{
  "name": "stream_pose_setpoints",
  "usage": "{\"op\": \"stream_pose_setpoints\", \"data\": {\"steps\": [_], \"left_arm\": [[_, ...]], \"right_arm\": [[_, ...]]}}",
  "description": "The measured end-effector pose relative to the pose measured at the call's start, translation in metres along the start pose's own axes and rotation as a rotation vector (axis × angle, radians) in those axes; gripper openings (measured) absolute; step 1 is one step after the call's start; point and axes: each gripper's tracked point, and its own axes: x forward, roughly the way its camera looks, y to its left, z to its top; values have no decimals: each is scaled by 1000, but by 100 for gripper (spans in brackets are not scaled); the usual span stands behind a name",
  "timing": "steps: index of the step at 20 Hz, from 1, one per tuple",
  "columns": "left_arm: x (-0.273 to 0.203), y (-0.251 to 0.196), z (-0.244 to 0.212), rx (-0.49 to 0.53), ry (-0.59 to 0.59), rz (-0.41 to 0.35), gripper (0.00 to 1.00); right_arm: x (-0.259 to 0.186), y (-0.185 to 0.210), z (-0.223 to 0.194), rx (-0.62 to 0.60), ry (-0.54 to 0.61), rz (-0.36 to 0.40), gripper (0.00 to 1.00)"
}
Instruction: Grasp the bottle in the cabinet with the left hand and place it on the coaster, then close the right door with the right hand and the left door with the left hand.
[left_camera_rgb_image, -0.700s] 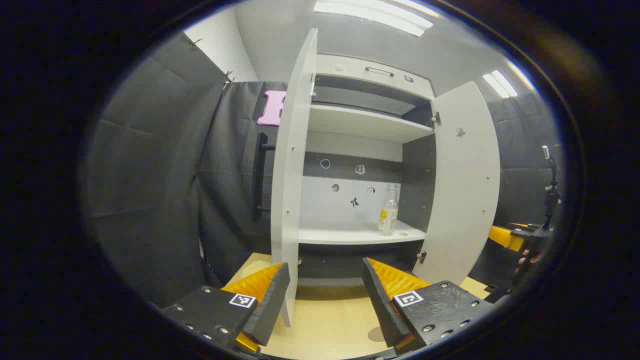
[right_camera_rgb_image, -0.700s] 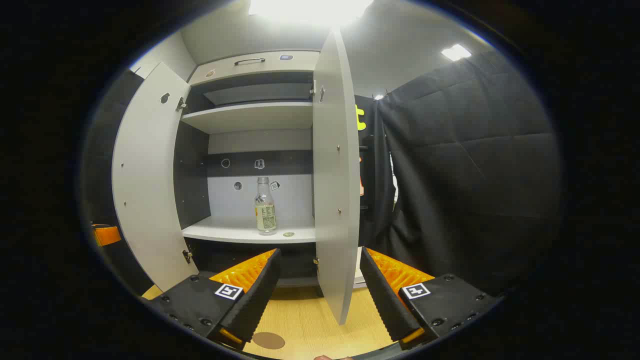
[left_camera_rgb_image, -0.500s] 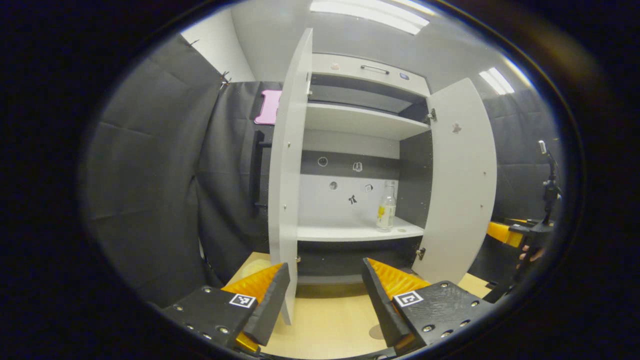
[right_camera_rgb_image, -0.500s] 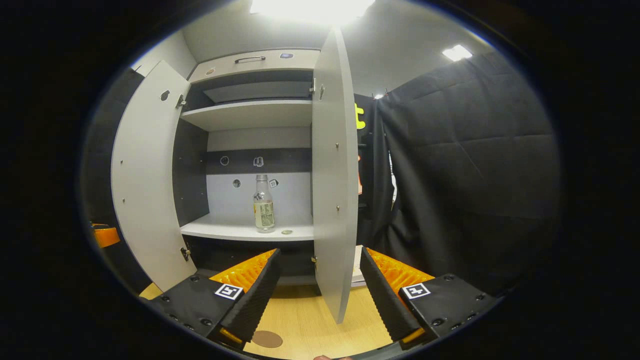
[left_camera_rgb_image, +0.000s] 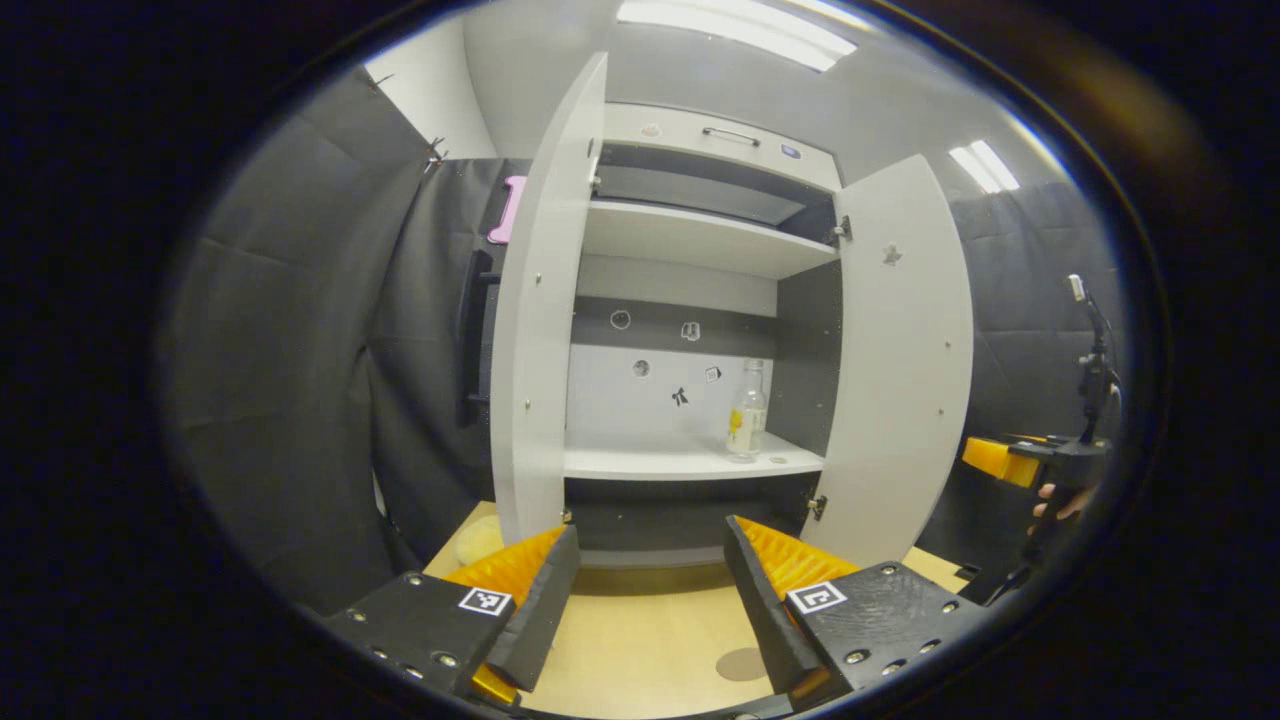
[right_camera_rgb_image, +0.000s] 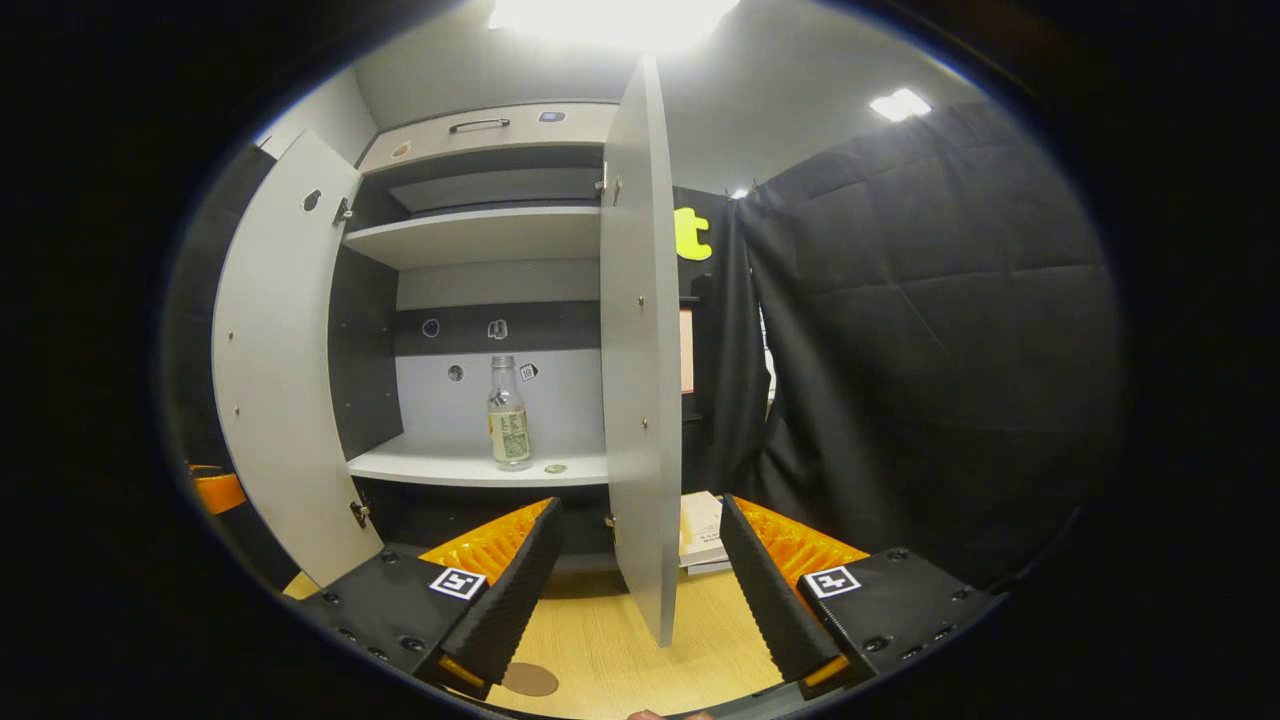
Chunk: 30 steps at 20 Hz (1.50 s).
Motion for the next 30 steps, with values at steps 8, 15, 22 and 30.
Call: {"op": "stream_pose_setpoints", "data": {"steps": [8, 15, 22, 30], "left_arm": [[9, -7, 4, 33, 4, -21, 91], [42, -27, 3, 35, 17, -78, 92], [115, -70, 19, 53, 15, -148, 84], [219, -112, 42, 92, 13, -199, 84]], "right_arm": [[3, 9, -1, -14, 32, 25, 100], [9, -14, 2, -8, 44, -19, 100], [28, -79, -10, -22, 67, -141, 99], [56, -139, -9, -23, 52, -250, 96]]}}
